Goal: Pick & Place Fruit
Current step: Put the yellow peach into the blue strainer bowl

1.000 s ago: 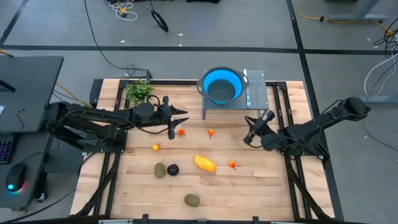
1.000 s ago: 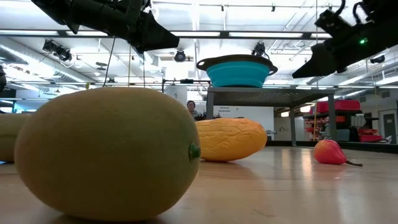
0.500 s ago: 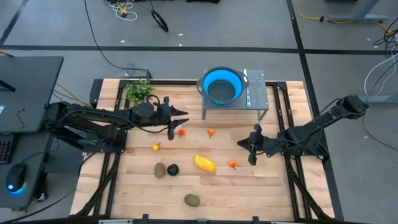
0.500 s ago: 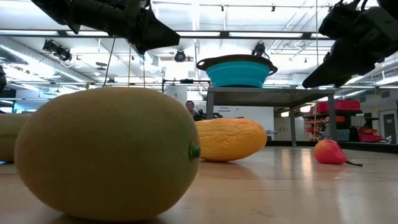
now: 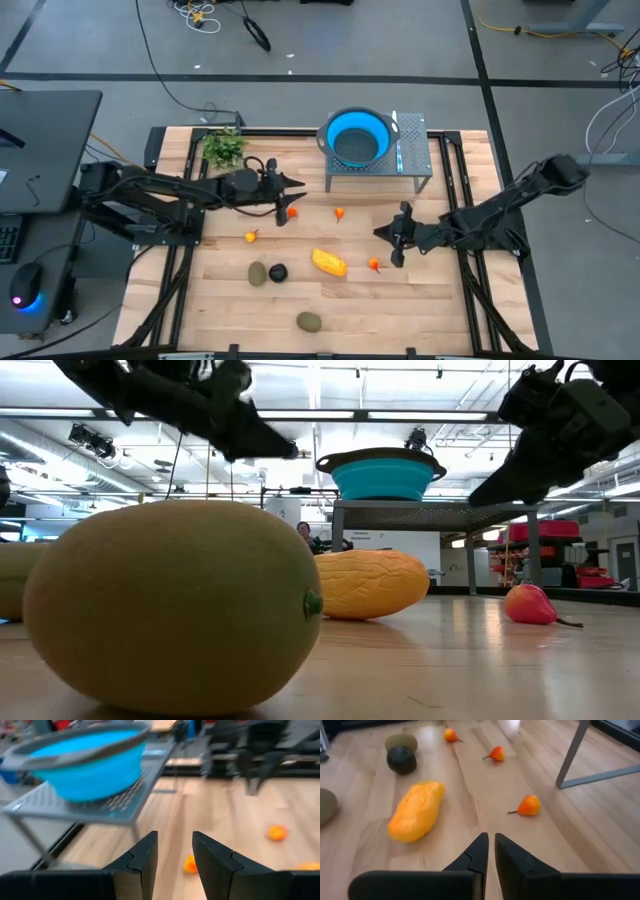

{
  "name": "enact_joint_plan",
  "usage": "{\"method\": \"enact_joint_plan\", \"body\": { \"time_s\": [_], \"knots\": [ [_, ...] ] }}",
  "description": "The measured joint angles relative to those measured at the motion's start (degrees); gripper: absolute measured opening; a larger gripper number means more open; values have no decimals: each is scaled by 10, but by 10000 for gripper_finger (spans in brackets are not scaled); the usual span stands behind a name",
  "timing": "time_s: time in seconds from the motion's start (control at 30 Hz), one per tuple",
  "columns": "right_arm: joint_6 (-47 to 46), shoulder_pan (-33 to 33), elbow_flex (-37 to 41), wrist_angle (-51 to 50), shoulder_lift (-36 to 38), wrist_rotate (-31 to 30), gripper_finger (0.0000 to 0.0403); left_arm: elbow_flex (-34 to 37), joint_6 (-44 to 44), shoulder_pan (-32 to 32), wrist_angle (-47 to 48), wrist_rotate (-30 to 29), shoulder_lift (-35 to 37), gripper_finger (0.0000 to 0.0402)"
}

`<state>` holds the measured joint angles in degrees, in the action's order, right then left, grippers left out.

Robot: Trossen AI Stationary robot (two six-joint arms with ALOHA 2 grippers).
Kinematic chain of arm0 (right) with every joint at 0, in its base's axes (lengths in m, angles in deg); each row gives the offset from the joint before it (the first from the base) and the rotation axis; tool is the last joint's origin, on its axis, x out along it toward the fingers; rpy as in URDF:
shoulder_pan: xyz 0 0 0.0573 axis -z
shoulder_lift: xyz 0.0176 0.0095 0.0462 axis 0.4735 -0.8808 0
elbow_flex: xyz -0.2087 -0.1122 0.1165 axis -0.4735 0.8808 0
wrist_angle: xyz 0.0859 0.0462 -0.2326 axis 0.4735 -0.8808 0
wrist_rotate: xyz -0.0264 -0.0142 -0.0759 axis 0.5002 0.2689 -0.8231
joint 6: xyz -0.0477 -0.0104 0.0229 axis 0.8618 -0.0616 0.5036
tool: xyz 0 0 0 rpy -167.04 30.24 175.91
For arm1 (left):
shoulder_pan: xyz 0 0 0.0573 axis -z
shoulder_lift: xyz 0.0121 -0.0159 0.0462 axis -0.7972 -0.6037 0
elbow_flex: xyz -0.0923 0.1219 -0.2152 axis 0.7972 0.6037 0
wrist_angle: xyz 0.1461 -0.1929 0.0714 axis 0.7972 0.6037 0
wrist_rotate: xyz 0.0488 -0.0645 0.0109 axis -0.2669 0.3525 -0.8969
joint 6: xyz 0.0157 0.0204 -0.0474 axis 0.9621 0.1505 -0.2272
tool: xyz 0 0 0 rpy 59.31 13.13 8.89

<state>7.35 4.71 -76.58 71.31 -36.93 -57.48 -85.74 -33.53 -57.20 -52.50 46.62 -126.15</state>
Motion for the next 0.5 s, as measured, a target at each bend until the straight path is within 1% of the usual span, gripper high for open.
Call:
{"method": "enact_joint_plan", "body": {
  "time_s": [0.07, 0.13, 0.23, 0.37, 0.5],
  "knots": [
    [1, 0, 0, 14, -24, -2, 38, 0, -27, 0, -2, -25, -21, 130],
    [2, 0, 0, 25, -42, -2, 38, 0, -76, 0, 3, -54, -39, 132],
    [2, 0, 0, 38, -60, -2, 39, 0, -100, 0, 14, -75, -55, 144],
    [2, 0, 0, 41, -62, 0, 57, 0, -114, 0, 30, -93, -61, 173],
    [6, 0, 0, 42, -62, 0, 80, 0, -143, 0, 32, -100, -61, 206]
  ]
}}
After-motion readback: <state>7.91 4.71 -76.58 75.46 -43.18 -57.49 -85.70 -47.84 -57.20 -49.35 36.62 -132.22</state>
